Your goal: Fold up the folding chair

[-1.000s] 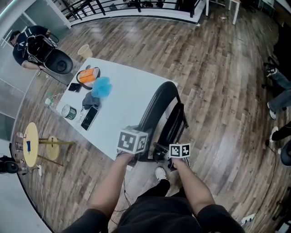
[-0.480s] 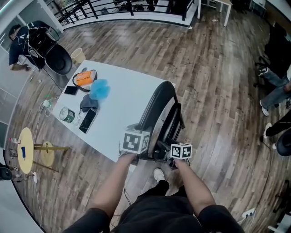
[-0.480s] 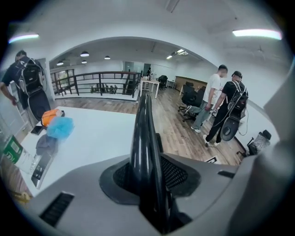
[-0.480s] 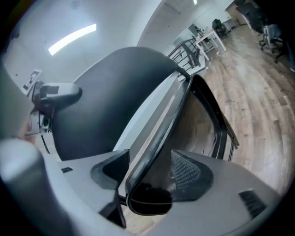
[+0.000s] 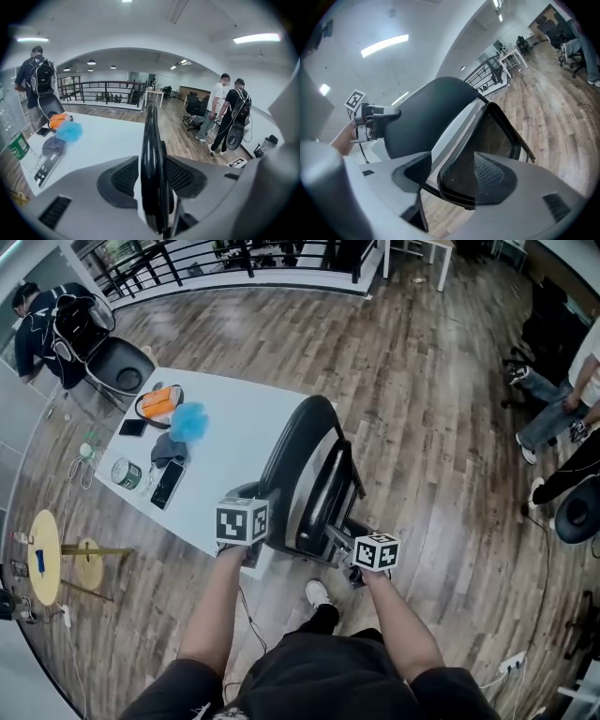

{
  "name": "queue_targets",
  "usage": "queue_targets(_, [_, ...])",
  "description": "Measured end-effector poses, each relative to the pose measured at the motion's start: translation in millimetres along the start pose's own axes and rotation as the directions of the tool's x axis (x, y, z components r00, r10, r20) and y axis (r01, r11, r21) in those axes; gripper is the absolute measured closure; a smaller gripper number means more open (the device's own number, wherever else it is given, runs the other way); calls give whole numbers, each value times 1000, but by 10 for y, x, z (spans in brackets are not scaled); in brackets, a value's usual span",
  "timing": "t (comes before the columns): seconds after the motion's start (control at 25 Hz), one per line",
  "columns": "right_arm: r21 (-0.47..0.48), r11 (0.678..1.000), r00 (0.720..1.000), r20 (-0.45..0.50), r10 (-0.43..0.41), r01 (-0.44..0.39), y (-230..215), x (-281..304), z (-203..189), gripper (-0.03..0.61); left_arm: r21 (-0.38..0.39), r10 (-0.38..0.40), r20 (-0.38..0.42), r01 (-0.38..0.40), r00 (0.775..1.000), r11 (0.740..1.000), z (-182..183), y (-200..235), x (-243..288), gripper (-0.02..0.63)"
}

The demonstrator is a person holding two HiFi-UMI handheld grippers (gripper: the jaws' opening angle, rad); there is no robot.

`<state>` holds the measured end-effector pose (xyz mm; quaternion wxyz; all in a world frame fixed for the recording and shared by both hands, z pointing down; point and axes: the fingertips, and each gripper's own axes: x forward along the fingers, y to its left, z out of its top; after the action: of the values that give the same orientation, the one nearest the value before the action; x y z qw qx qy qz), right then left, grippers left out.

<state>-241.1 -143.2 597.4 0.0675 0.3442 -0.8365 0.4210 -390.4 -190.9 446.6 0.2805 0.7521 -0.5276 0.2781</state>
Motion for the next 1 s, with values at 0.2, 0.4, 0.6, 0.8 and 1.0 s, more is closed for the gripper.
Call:
queue_targets(0.2, [-138,988,994,89,-56,68,31,-672,-15,304,16,177,132,-181,975,983,-26,8,-521,420])
queue_targets(0.4, [-288,947,973,215,-85,146,229,-1576,48,305,-17,152,282,-154,947,988,-275,-588,-961,450])
queue_targets(0.6, [-395,849,912,351,-215,351,345,-2667,-27,459,-1,99,390,-107,915,994,-646,-1543,-1182,607])
queue_targets(0.8, [-362,747,791,505,-346,558,457,-3667,-41,563,46,-26,529,2,848,999,-858,-2468,-1498,607])
queue_targets(1.0, [-317,693,699,610,-373,647,717,-4531,-195,565,103,-148,553,109,820,989,-1195,-3239,-1784,609])
